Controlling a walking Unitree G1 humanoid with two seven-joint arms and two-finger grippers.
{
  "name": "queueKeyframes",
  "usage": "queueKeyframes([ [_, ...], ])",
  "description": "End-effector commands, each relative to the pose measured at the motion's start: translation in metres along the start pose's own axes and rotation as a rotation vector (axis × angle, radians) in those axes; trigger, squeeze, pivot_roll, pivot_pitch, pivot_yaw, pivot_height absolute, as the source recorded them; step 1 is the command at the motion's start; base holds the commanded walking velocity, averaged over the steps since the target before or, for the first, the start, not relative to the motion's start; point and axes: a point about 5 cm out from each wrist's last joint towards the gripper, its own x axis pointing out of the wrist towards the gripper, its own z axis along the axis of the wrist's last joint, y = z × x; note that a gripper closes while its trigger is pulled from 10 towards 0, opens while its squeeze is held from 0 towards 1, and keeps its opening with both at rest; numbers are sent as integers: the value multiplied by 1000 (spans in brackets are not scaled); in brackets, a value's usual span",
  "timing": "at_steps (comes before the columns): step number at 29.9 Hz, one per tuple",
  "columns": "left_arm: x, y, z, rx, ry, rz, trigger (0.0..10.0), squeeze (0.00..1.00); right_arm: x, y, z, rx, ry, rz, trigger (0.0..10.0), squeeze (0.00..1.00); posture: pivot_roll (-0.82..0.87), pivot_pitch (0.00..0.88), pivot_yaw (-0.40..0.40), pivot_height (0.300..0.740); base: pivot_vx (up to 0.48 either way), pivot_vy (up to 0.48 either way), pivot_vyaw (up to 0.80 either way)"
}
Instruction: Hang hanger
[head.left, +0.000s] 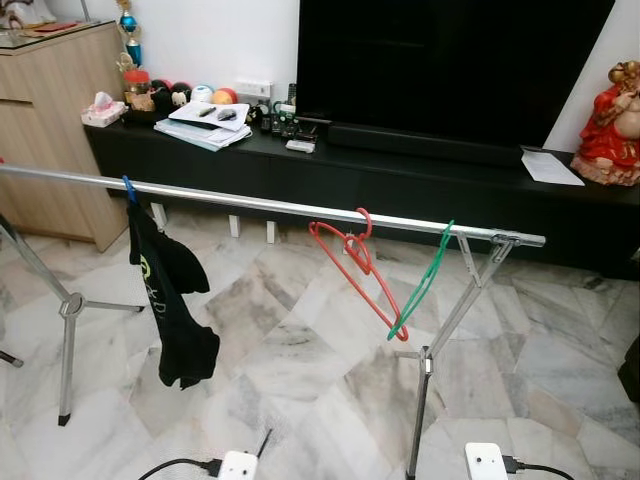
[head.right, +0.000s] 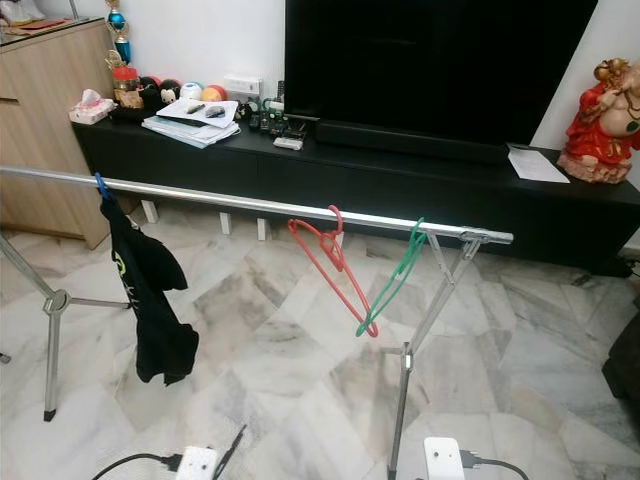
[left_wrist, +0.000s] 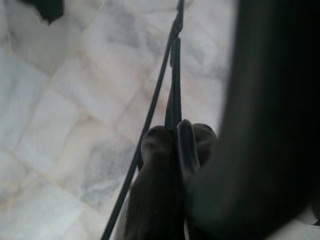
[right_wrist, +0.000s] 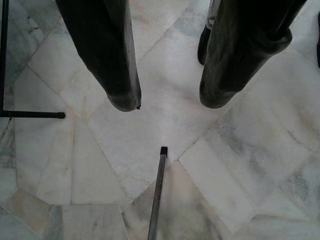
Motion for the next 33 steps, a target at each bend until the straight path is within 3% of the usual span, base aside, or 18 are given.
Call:
queueKeyframes([
  [1, -3, -17, -11, 13, 84, -2, 10000, 0, 0, -2, 0, -2, 4, -2, 10000, 0, 127, 0, -97, 740, 0, 0, 0],
  [10, -2, -21, 5, 86, 106, 125, 10000, 0, 0, -1, 0, -6, 4, 0, 10000, 0, 129, 0, -96, 740, 0, 0, 0],
  [12, -2, -23, 10, 154, 94, 138, 10000, 0, 0, -1, 0, -7, 4, 0, 10000, 0, 128, 0, -95, 740, 0, 0, 0],
  [13, -8, 66, -40, 157, 130, 288, 10000, 0, 0, -1, 0, -7, 3, -2, 10000, 0, 131, 0, -96, 740, 0, 0, 0],
  [14, -33, 139, -79, 182, 160, 397, 10000, 0, 0, -1, 0, -7, 3, -3, 10000, 0, 132, 0, -96, 740, 0, 0, 0],
  [15, -33, 139, -79, 182, 160, 397, 10000, 0, 0, -1, 0, -7, 3, -3, 10000, 0, 132, 0, -96, 740, 0, 0, 0],
  [16, -39, 154, -83, 210, 155, 414, 10000, 0, 0, -1, 0, -7, 3, -3, 10000, 0, 134, 0, -98, 740, 0, 0, 0],
  [17, -38, 159, -76, 302, 130, 410, 10000, 0, 0, -1, 0, -7, 2, -3, 10000, 0, 135, 0, -98, 740, 0, 0, 0],
  [19, -37, 162, -70, 443, 137, 412, 10000, 0, 0, -1, 1, -6, 0, -2, 10000, 0, 133, 0, -95, 740, 0, 0, 0],
  [25, -34, 163, -63, 538, 156, 462, 10000, 0, 0, -1, 1, -1, -3, -2, 10000, 0, 133, 0, -93, 740, 0, 0, 0],
  [32, -31, 146, -68, 448, 158, 417, 10000, 0, 0, 0, 0, -2, -1, 0, 10000, 0, 135, 0, -91, 740, 0, 0, 0],
  [33, -31, 143, -72, 353, 165, 402, 10000, 0, 0, 0, 0, 2, -2, -1, 10000, 0, 134, 0, -91, 740, 0, 0, 0],
])
